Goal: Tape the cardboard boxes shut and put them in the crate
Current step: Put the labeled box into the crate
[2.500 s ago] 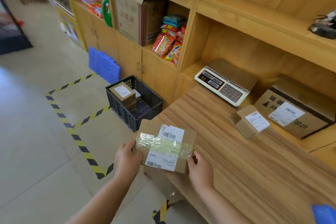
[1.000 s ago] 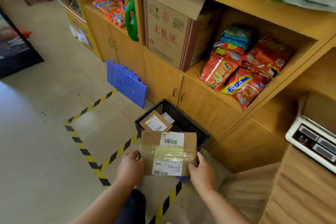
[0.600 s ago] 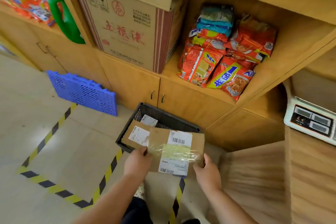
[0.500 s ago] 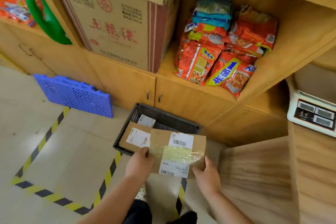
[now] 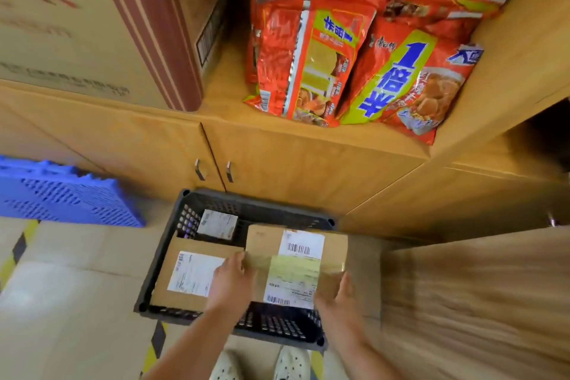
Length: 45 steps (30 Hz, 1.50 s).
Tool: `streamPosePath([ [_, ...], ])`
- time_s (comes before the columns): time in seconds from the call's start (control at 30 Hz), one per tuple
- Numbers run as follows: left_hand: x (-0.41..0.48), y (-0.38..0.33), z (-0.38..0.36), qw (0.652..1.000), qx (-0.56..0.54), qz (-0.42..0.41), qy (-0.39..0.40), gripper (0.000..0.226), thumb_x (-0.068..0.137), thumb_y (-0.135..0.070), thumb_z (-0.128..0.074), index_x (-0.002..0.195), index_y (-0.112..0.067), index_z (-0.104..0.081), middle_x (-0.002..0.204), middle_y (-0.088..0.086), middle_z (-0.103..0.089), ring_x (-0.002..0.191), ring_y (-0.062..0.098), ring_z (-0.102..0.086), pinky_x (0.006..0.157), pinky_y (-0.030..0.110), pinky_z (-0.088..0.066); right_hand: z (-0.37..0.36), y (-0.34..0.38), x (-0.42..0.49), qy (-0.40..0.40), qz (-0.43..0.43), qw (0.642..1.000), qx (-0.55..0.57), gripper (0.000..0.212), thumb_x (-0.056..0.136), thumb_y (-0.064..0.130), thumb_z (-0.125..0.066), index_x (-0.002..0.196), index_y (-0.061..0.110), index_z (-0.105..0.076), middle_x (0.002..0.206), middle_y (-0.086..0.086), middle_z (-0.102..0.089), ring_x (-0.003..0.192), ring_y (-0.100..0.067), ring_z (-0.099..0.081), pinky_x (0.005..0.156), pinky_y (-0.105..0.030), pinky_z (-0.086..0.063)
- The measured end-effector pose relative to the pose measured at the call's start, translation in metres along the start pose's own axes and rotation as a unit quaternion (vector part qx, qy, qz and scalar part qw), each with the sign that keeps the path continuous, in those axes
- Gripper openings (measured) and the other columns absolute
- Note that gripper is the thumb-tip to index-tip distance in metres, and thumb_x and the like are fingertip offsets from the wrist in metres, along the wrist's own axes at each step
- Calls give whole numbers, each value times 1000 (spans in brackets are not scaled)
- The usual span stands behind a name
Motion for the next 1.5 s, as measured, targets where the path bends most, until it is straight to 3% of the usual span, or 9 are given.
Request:
streamPosePath([
  [0.13, 62, 12, -21, 996, 86, -27, -11, 30, 100, -30, -38, 126, -21, -49, 94, -4, -54, 92, 17, -54, 79, 33, -45, -28, -14, 55, 2, 25, 999, 25, 83, 94, 23, -53, 152, 13, 6, 159, 0, 2, 144, -22, -17, 114, -33, -22],
  [0.27, 116, 26, -41, 992, 123, -32, 8, 43, 99, -30, -32, 142, -27, -35, 110, 5, -58, 104, 26, -54, 88, 38, -46, -54, -27, 98, -1, 34, 999, 33, 81, 93, 25, -54, 153, 13, -2, 155, -4, -9, 141, -21, -23, 114, -33, -26],
  [0.53, 195, 46, -77, 979, 199, -6, 40, 40, 100, -30, -26, 135, -32, -43, 117, 7, -59, 116, 26, -47, 94, 35, -40, -91, -41, 162, 8, 32, 999, 16, 72, 93, 21, -56, 149, 6, -14, 148, -9, -20, 135, -22, -27, 112, -30, -24],
  [0.63, 220, 49, -93, 963, 259, -2, 76, 39, 99, -19, -27, 133, -20, -47, 124, 11, -55, 120, 29, -44, 98, 42, -41, -105, -49, 186, 7, 21, 999, -38, 76, 94, 26, -56, 149, 2, -10, 152, -12, -18, 138, -25, -21, 112, -29, -20],
  [0.77, 257, 64, -113, 950, 293, 20, 109, 31, 98, -19, -34, 119, -8, -54, 115, 14, -56, 109, 30, -53, 96, 42, -43, -128, -62, 219, 27, -3, 997, -77, 85, 96, 33, -52, 151, 8, 8, 159, -12, 3, 146, -32, 0, 116, -36, -10],
  [0.93, 299, 86, -132, 930, 313, 26, 190, 20, 97, -15, -42, 92, -4, -58, 76, 5, -47, 78, 20, -49, 72, 28, -36, -158, -80, 254, 25, 4, 993, -111, 84, 94, 35, -52, 152, 12, 4, 157, -16, -4, 144, -34, -7, 117, -36, -15],
  [1.0, 312, 91, -135, 915, 336, 30, 220, 17, 96, -15, -44, 86, -8, -55, 82, 7, -50, 80, 21, -49, 73, 29, -37, -167, -86, 264, 28, -2, 994, -103, 85, 94, 33, -53, 152, 13, 5, 157, -14, -3, 144, -33, -6, 117, -37, -15],
  [1.17, 326, 101, -140, 890, 382, 16, 249, 25, 94, -27, -52, 115, -17, -63, 114, 3, -62, 102, 18, -58, 95, 32, -46, -181, -97, 282, 16, -7, 996, -89, 85, 94, 28, -58, 153, 17, 3, 158, -11, -4, 145, -33, -6, 119, -39, -12],
  [1.5, 332, 111, -151, 855, 407, 3, 321, 51, 93, -25, -52, 142, -22, -39, 141, 0, -48, 122, 19, -49, 108, 38, -36, -194, -110, 301, 11, -13, 994, -112, 88, 95, 27, -56, 152, 15, 10, 158, -14, 15, 146, -35, 6, 117, -36, -6],
])
Point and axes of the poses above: each hand's wrist, its own x-axis towards the middle knuckle, its own z-axis out of the back of the hand, y = z × x, the point moved 4 cm from there along x, towards the middle knuckle
